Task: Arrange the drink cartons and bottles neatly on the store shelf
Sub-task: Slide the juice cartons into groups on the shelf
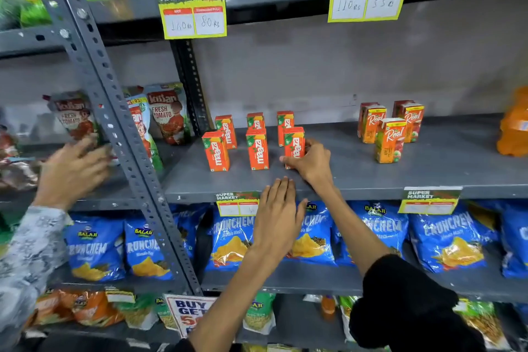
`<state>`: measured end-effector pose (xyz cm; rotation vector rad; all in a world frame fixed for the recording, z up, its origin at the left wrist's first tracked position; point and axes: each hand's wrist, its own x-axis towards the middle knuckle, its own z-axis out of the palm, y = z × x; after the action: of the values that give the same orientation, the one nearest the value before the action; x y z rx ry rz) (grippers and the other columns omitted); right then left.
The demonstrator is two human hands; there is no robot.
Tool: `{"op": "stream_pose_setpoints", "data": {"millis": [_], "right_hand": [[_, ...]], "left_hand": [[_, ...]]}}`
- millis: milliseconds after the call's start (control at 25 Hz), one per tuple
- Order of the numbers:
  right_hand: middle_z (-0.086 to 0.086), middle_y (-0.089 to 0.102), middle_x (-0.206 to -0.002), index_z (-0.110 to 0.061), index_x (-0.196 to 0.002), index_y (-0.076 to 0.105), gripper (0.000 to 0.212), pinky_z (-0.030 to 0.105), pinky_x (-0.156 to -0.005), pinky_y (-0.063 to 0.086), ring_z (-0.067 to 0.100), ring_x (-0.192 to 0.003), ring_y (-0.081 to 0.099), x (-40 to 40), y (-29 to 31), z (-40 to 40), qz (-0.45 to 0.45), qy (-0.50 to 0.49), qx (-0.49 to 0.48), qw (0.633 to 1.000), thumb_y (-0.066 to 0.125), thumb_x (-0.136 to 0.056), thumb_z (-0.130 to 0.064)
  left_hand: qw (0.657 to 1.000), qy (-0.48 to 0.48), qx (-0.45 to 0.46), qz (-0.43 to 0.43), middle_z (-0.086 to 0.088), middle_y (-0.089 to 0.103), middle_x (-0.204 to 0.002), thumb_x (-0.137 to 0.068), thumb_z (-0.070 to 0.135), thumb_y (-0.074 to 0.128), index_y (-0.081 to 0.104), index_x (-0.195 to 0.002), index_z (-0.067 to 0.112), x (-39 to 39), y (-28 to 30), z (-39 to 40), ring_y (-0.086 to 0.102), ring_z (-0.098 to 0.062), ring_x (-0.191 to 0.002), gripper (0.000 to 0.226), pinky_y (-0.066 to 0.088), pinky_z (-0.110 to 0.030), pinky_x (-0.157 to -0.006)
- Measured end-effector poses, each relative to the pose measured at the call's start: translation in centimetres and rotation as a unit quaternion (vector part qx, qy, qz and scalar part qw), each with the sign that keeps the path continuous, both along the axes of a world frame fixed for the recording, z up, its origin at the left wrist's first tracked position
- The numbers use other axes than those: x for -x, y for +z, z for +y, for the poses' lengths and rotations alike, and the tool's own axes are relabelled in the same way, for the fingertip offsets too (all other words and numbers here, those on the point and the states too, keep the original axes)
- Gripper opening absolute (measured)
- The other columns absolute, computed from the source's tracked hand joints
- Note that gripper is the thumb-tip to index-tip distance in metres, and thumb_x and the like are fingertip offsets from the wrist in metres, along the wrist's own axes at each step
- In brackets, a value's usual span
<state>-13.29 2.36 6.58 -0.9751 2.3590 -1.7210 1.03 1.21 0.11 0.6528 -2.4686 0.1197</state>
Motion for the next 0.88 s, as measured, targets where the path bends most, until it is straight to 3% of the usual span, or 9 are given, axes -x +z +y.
{"op": "stream_pose_setpoints", "data": {"millis": [200,360,520,680,760,880], "right_hand": [[0.011,0.071,-0.116,-0.004,-0.122,0.058,0.066,0.024,-0.081,0.05,0.023,-0.103,0.07,-0.2,-0.1,-0.2,-0.002,-0.002,0.001,1.0,0.089,-0.069,-0.029],[0.003,0.066,-0.12,-0.007,-0.137,0.047,0.082,0.02,-0.088,0.046,0.013,-0.112,0.061,-0.8,-0.4,1.5,-0.019,0.009,0.018,1.0,0.088,-0.071,-0.033],[0.001,0.071,-0.106,-0.014,-0.123,0.062,0.053,0.028,-0.088,0.058,0.012,-0.098,0.069,0.4,-2.1,7.6,0.021,-0.053,0.099,0.993,0.081,-0.079,-0.038],[-0.003,0.073,-0.092,-0.015,-0.107,0.068,0.025,0.031,-0.08,0.061,0.008,-0.082,0.071,4.7,-2.5,15.4,0.055,-0.102,0.147,0.982,0.073,-0.088,-0.028],[-0.005,0.071,-0.087,-0.013,-0.105,0.069,0.02,0.032,-0.081,0.061,0.006,-0.079,0.07,7.9,-2.1,19.5,0.067,-0.136,0.14,0.979,0.073,-0.088,-0.023],[0.007,0.073,-0.095,-0.006,-0.11,0.067,0.025,0.04,-0.086,0.059,0.019,-0.086,0.071,13.9,-1.6,25.2,0.075,-0.19,0.132,0.97,0.071,-0.088,-0.016]], "left_hand": [[1.0,0.002,-0.007,0.013,-0.015,0.058,-0.142,-0.102,0.042,0.028,0.053,-0.138,0.001,0.1,-0.3,0.3,0.049,-0.028,-0.135,0.06,0.037,-0.047,-0.115],[1.0,0.002,-0.009,0.028,-0.015,0.057,-0.143,-0.101,0.042,0.028,0.053,-0.138,0.001,0.2,-0.6,0.3,0.049,-0.028,-0.136,0.061,0.036,-0.047,-0.116],[0.996,-0.022,-0.016,0.079,-0.017,0.06,-0.14,-0.101,0.037,0.033,0.058,-0.133,-0.001,1.9,-0.7,2.3,0.053,-0.03,-0.132,0.056,0.037,-0.049,-0.115],[0.994,-0.061,-0.023,0.082,-0.016,0.06,-0.139,-0.101,0.039,0.033,0.059,-0.133,0.0,6.3,-0.1,7.2,0.054,-0.029,-0.132,0.056,0.038,-0.046,-0.115],[0.994,-0.076,-0.025,0.078,-0.015,0.062,-0.138,-0.1,0.04,0.034,0.059,-0.133,0.001,9.5,0.5,10.6,0.056,-0.029,-0.13,0.057,0.039,-0.046,-0.114],[0.991,-0.106,-0.028,0.08,-0.016,0.064,-0.135,-0.098,0.04,0.036,0.06,-0.131,0.001,14.4,1.2,16.0,0.059,-0.029,-0.126,0.057,0.042,-0.047,-0.111]]}}
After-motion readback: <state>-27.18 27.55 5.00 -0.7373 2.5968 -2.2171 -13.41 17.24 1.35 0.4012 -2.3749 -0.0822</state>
